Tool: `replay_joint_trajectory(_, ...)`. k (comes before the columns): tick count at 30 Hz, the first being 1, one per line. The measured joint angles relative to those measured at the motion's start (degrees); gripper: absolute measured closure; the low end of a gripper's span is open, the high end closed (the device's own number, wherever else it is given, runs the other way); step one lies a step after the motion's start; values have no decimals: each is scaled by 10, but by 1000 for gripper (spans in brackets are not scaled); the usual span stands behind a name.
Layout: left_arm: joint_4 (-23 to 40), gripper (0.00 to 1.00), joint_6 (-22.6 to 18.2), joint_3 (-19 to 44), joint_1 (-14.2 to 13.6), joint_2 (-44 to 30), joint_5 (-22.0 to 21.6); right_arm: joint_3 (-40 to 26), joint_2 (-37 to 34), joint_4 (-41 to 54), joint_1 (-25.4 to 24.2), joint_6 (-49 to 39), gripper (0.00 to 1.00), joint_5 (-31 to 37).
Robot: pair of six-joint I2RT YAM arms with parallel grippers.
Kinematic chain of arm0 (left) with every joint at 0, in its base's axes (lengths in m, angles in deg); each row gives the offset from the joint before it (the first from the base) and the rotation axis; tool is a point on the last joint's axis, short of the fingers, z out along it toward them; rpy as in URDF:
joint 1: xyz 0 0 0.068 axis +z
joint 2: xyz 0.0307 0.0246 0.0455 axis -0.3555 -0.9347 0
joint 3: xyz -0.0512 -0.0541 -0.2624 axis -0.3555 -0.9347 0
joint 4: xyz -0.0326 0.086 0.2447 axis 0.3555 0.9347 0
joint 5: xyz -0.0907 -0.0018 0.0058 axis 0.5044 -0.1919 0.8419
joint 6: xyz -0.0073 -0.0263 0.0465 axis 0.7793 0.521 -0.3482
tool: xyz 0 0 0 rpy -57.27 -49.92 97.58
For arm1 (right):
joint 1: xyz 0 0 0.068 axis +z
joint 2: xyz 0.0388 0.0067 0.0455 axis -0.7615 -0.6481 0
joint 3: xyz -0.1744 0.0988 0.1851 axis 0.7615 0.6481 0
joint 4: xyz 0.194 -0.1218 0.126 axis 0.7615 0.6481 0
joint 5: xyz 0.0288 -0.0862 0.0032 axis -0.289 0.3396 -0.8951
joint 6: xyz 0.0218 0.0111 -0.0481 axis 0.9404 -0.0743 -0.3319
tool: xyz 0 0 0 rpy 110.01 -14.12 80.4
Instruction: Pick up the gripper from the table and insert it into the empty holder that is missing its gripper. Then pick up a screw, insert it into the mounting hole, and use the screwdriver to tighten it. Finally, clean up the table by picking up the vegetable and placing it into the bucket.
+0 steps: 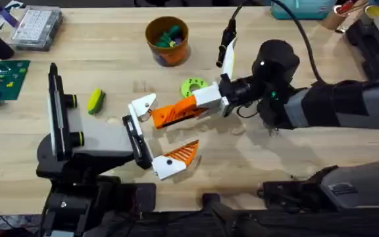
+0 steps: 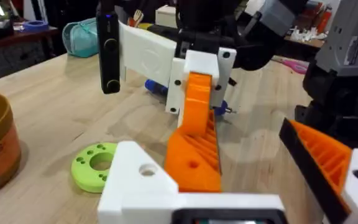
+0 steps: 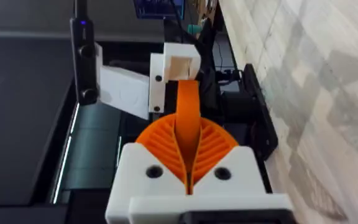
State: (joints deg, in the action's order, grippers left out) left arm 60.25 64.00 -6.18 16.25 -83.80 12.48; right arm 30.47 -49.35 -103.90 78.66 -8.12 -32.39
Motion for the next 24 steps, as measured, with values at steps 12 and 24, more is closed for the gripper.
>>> replay_joint_trajectory(12,13,10,0,0,0,0,0,0,0,0,-4,8,988,-53)
replay_joint_trajectory(24,18,10,31,0,0,0,1,0,0,0,-24,11,989,-65)
